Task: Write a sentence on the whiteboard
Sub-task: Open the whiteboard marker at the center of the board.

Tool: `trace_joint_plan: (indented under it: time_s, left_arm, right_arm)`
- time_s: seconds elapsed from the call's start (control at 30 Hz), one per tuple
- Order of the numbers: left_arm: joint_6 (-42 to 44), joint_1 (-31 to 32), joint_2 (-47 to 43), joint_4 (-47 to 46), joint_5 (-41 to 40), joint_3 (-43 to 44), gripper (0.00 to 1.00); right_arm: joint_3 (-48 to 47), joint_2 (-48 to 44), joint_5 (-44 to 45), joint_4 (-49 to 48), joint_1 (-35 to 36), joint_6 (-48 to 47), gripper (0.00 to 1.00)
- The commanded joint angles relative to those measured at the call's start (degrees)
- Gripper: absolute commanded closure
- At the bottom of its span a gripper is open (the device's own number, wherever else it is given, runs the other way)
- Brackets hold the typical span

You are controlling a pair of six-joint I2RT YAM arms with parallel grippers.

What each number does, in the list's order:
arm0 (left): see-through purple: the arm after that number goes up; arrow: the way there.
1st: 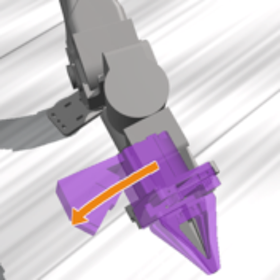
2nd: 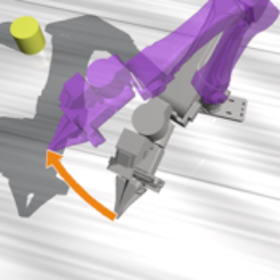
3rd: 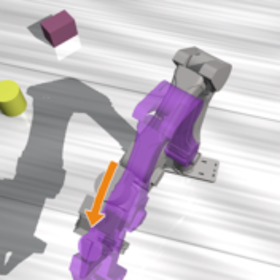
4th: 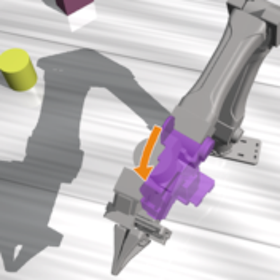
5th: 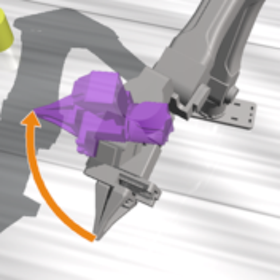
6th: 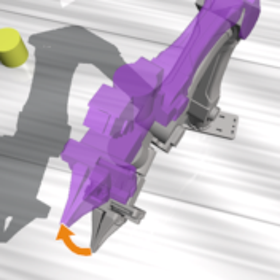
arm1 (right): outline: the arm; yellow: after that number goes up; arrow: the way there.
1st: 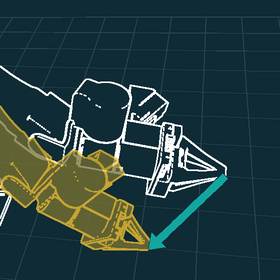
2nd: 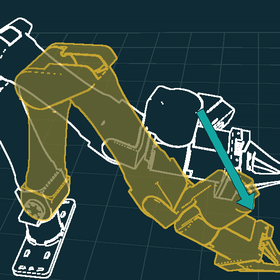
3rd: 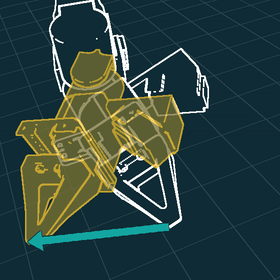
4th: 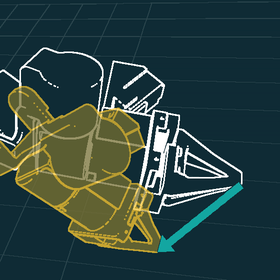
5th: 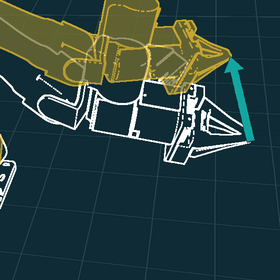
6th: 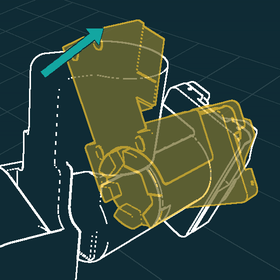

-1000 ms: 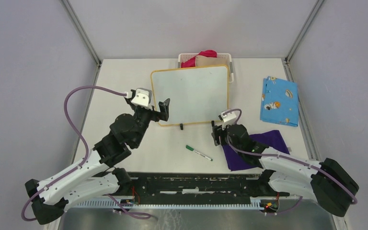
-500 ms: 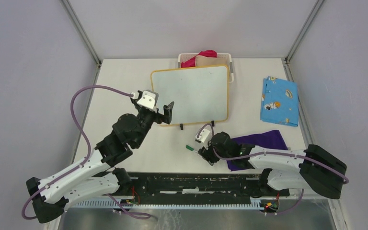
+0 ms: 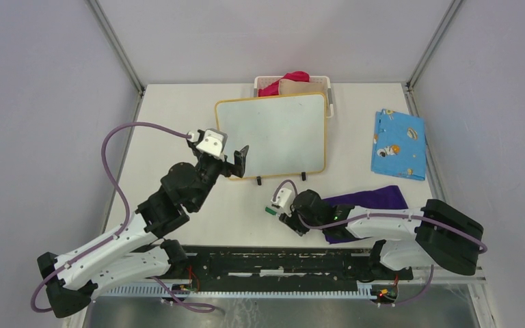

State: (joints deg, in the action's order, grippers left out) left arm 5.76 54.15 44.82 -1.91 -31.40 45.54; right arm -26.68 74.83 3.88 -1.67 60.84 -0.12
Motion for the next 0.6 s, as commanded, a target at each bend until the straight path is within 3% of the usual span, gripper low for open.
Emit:
trace_joint_plan:
  time_s: [0.0, 0.37, 0.57]
  left_arm:
    - [2.8, 0.5, -0.6, -2.7, -0.6, 0.3, 0.00]
    - [2.3, 0.8, -0.6, -2.7, -0.8, 0.2, 0.00]
    - [0.7, 1.4, 0.8, -1.2, 0.1, 1.5, 0.00]
  right_arm:
    - [-0.5, 1.3, 2.8, 0.6, 0.4, 0.0, 0.56]
    - [2.3, -1.0, 5.8, 1.5, 0.5, 3.0, 0.99]
    - [2.1, -9.5, 6.0, 4.3, 0.5, 6.4, 1.00]
